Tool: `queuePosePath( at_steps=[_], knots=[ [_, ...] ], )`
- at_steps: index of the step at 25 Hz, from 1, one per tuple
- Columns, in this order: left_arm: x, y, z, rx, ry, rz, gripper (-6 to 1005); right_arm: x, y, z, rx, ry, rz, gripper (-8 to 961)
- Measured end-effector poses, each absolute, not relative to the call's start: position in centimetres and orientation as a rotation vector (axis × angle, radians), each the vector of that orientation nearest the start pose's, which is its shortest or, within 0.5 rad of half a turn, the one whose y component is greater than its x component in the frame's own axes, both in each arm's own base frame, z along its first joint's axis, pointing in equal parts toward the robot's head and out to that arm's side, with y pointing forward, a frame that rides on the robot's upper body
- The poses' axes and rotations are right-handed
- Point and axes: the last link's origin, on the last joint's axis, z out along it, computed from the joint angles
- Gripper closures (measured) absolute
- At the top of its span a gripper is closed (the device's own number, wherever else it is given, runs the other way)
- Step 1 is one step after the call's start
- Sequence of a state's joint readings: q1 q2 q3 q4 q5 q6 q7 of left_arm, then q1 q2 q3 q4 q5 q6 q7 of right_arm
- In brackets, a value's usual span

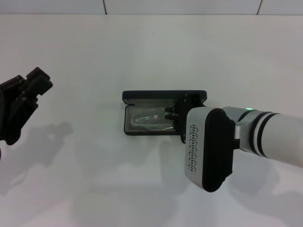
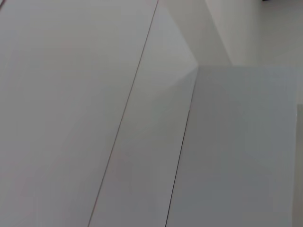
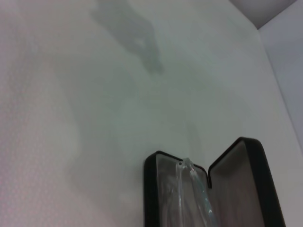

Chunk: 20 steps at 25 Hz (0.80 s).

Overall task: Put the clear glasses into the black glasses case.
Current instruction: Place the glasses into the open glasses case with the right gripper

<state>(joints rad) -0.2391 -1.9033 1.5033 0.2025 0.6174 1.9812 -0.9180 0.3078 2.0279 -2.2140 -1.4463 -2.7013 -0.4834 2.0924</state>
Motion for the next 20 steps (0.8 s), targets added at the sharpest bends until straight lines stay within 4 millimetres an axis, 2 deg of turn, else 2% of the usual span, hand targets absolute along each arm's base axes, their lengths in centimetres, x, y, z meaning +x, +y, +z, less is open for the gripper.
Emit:
queuePosePath(
  at_steps=[20],
  knots=[
    [-29.82, 21.59, 5.11, -2.181, -0.448, -1.562, 873, 14.09, 30.45, -11.28, -2.435, -0.609, -0.179, 883]
  ],
)
